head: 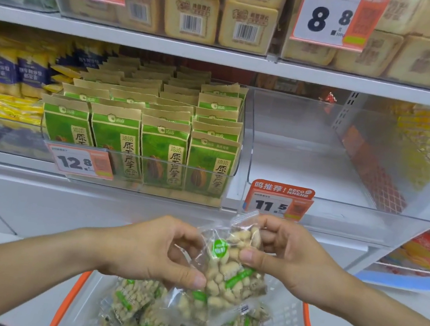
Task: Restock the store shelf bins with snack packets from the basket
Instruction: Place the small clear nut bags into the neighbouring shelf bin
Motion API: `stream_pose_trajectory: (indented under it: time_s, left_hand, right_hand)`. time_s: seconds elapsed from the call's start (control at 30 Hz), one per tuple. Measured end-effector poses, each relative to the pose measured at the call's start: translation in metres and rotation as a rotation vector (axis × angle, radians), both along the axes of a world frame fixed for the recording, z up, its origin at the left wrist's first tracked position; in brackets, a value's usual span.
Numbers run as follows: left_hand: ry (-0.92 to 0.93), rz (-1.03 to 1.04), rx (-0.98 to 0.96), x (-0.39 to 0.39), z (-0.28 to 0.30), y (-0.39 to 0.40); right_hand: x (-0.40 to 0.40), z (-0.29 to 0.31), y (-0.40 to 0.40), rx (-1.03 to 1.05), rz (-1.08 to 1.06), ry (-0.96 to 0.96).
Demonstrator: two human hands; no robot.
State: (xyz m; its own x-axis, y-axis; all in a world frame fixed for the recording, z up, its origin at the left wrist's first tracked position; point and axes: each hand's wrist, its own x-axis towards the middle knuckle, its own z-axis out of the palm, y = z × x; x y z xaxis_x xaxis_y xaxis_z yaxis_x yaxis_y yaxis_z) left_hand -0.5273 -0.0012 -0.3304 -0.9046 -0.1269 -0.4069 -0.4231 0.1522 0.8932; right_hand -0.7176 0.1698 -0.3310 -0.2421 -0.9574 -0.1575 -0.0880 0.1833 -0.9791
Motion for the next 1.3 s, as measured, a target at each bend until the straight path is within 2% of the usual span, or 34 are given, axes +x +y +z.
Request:
stream_pose_trajectory:
  time_s: [0.13, 0.27, 0.33, 0.47, 0.63, 0.8, 0.9, 1.07, 1.13, 1.23, 1.3]
  left_hand:
    - [0.062, 0.159, 0.071, -0.001, 0.001, -0.001]
    - [0.179, 0.322, 0.185, -0.004, 0.004, -0.004]
    - [0.248, 0.365, 0.257, -0.007, 0.006, 0.000]
    - [0.343, 0.335, 0.387, -0.009, 0.010, 0.009]
    - [0.403, 0.315, 0.386, -0.004, 0.013, 0.018]
    - [0.422, 0.438, 0.212, -0.005, 0.021, 0.026]
    - [0.465, 0.385, 0.175, -0.002, 0.024, 0.021]
    - [0.509, 0.285, -0.172, 0.002, 0.026, 0.026]
    - [0.583, 0.275, -0.328, 0.000, 0.030, 0.028]
    - [0.768, 0.350, -0.699, -0.014, 0.040, 0.018]
    - [0.855, 0.453, -0.793, -0.024, 0.043, 0.013]
  right_hand:
    - [-0.014, 0.016, 0.002, -0.113, -0.145, -0.055]
    - [-0.025, 0.027, 0.010, -0.179, -0.126, -0.084]
    - [-0.021, 0.025, 0.011, -0.211, -0.158, -0.040]
    - [-0.006, 0.020, 0.006, -0.265, -0.253, 0.118]
    - [0.012, 0.022, 0.002, -0.255, -0.221, 0.134]
    - [0.015, 0.025, -0.006, -0.274, -0.234, 0.158]
    - [0.014, 0.029, -0.005, -0.155, -0.088, 0.197]
    - [0.014, 0.046, 0.002, -0.099, 0.052, 0.378]
    - [0.014, 0.052, 0.002, -0.184, -0.002, 0.532]
    - [0.010, 0.066, 0.001, -0.393, -0.206, 0.726]
    - [-0.002, 0.077, 0.001, -0.526, -0.363, 0.836]
